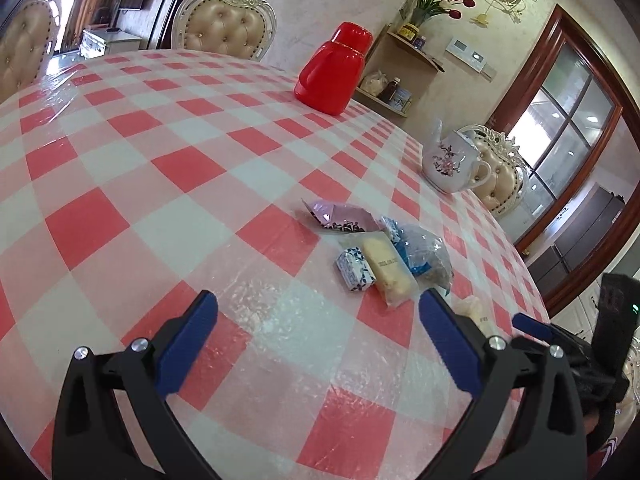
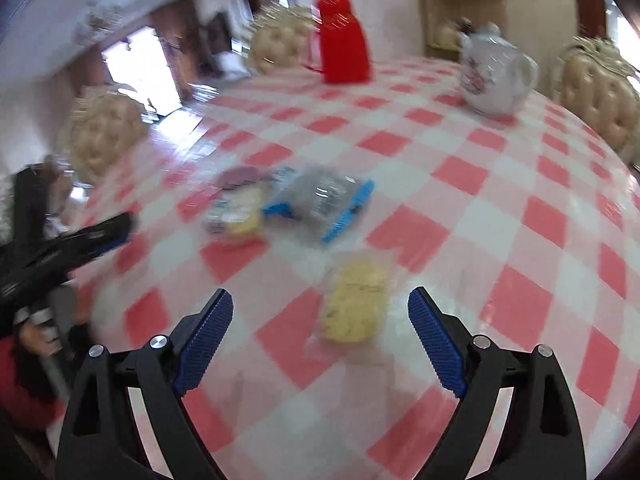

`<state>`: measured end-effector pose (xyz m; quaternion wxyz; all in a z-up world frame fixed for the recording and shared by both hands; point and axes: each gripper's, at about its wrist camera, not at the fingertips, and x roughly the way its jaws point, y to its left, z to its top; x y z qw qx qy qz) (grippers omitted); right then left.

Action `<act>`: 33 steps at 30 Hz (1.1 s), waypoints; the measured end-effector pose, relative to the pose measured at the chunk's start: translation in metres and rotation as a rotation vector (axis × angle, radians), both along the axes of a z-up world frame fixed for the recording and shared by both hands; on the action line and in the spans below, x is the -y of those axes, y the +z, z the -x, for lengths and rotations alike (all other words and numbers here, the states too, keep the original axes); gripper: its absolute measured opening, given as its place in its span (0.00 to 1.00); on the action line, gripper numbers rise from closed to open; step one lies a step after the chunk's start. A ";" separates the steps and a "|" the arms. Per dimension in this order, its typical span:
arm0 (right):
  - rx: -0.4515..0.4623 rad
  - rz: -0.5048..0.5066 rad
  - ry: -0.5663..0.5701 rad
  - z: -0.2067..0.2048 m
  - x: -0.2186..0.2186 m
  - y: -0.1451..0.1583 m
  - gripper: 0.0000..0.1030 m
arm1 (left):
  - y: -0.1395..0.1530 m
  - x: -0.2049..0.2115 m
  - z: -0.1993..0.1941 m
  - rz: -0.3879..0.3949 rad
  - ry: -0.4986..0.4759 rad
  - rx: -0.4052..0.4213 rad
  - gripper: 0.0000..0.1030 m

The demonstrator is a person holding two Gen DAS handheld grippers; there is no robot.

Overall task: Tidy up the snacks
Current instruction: 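Grasp the yellow cake bag with the right tool while the left tool grasps the small blue-white candy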

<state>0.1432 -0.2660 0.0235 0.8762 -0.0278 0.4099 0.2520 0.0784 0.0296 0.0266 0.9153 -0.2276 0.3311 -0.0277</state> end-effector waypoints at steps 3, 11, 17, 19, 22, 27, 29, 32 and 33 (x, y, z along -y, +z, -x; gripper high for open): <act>-0.051 0.069 -0.077 -0.019 -0.013 -0.018 0.83 | 0.000 0.000 0.000 -0.004 -0.004 0.003 0.98; -0.003 0.124 -0.170 -0.020 -0.015 -0.031 0.34 | -0.002 0.007 -0.005 -0.036 -0.041 -0.019 0.98; 0.095 0.030 -0.198 0.012 -0.015 -0.009 0.34 | -0.003 0.038 -0.017 -0.171 -0.150 -0.071 0.98; 0.109 -0.024 -0.209 0.020 -0.013 -0.004 0.34 | -0.006 0.044 -0.030 -0.194 -0.183 -0.098 0.98; 0.104 -0.091 -0.229 0.029 -0.011 -0.003 0.34 | -0.015 0.045 -0.058 -0.246 -0.201 -0.189 0.96; 0.095 -0.119 -0.245 0.030 -0.010 -0.001 0.34 | -0.017 0.030 -0.071 -0.255 -0.138 -0.211 0.89; 0.103 -0.138 -0.245 0.032 -0.008 0.002 0.34 | -0.018 0.034 -0.076 -0.276 -0.133 -0.220 0.89; 0.109 -0.160 -0.254 0.034 -0.004 0.005 0.34 | -0.020 0.048 -0.084 -0.327 -0.128 -0.233 0.89; 0.108 -0.162 -0.256 0.033 -0.003 0.005 0.34 | -0.021 0.053 -0.089 -0.359 -0.118 -0.247 0.89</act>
